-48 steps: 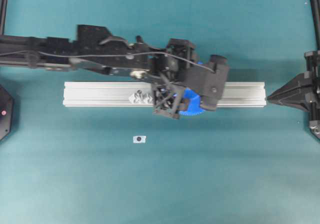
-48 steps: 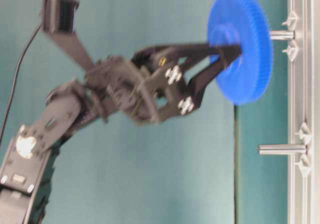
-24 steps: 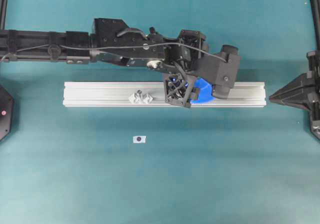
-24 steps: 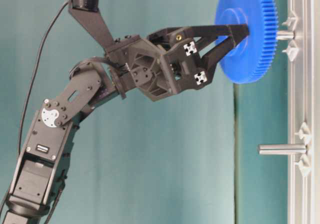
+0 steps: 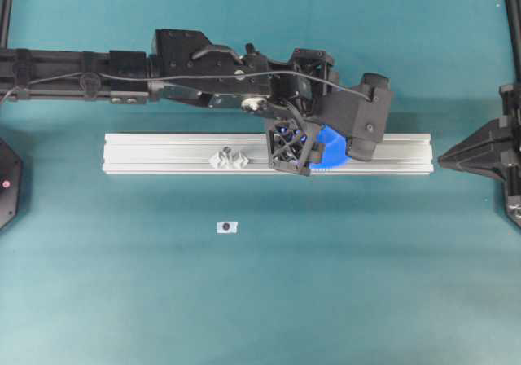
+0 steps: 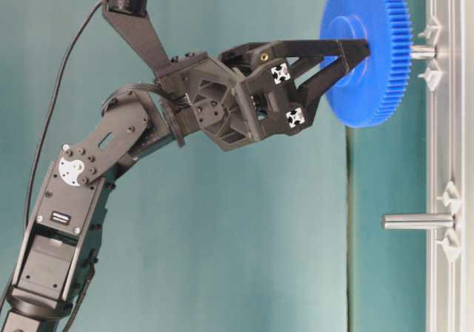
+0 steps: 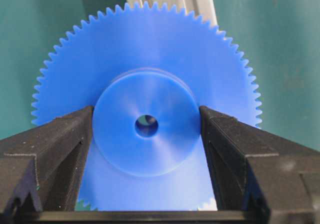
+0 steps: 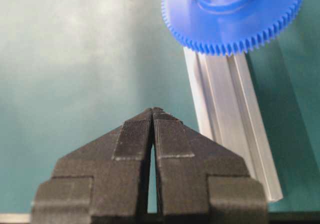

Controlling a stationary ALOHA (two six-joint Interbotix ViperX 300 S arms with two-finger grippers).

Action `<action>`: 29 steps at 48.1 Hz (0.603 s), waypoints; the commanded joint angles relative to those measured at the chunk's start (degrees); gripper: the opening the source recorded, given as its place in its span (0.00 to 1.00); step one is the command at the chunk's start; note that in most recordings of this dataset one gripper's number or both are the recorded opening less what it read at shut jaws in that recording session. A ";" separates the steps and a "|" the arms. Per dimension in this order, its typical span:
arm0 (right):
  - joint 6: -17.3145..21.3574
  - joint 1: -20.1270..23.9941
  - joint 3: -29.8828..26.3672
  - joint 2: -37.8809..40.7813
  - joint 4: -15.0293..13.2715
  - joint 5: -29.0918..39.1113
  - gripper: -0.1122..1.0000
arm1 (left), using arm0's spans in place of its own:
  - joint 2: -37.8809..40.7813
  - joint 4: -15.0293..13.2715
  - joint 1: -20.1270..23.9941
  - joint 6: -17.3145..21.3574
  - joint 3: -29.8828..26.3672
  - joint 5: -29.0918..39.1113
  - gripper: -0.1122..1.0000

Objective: Find the location of the shaft and insert the large gear.
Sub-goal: 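Align the gear's center hole above the right shaft with the left gripper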

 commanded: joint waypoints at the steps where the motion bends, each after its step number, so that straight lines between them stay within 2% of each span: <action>1: 0.70 -0.09 -0.53 0.35 0.00 -0.44 0.14 | -1.23 0.18 -0.35 0.00 -1.85 -0.09 0.75; 18: 0.70 -0.09 -0.53 0.35 -0.09 -0.53 0.14 | 1.05 0.18 -0.35 -0.18 -5.45 0.18 0.75; 29: 0.70 -0.09 -0.53 0.26 0.00 -0.53 0.14 | 1.05 0.18 -0.35 -0.18 -5.45 5.80 0.75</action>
